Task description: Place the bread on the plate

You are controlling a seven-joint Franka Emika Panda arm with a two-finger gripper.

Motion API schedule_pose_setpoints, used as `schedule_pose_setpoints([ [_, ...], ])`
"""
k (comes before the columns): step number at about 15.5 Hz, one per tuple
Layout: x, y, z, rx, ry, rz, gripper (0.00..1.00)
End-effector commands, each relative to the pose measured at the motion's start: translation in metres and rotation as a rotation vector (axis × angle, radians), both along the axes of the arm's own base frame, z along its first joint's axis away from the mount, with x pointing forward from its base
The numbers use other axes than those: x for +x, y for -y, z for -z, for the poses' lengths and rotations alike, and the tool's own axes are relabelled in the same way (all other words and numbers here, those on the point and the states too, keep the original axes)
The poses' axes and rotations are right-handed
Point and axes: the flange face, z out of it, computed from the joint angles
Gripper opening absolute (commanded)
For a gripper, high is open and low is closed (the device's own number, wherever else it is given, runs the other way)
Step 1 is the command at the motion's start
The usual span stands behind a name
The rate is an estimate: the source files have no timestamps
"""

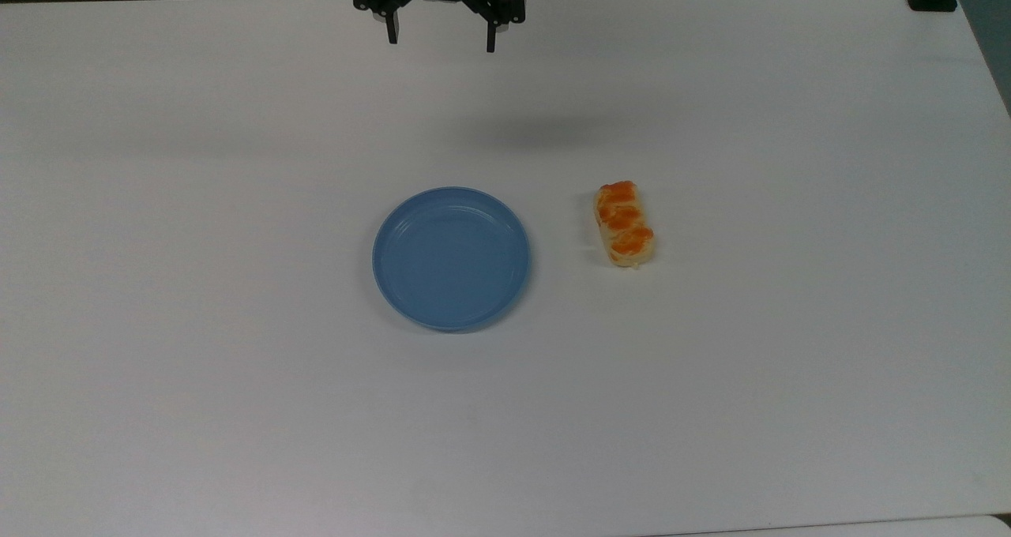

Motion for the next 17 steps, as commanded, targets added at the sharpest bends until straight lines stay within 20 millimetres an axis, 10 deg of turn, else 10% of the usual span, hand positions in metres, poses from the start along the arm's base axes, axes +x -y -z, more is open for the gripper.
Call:
schedule_pose_setpoints([
  [1,-0.003,0.002,-0.003,0.027,0.003,-0.021,1.0],
  [9,-0.001,-0.004,0.004,0.044,-0.01,-0.046,1.0],
  [17,0.026,-0.047,0.053,0.079,-0.018,-0.073,1.0],
])
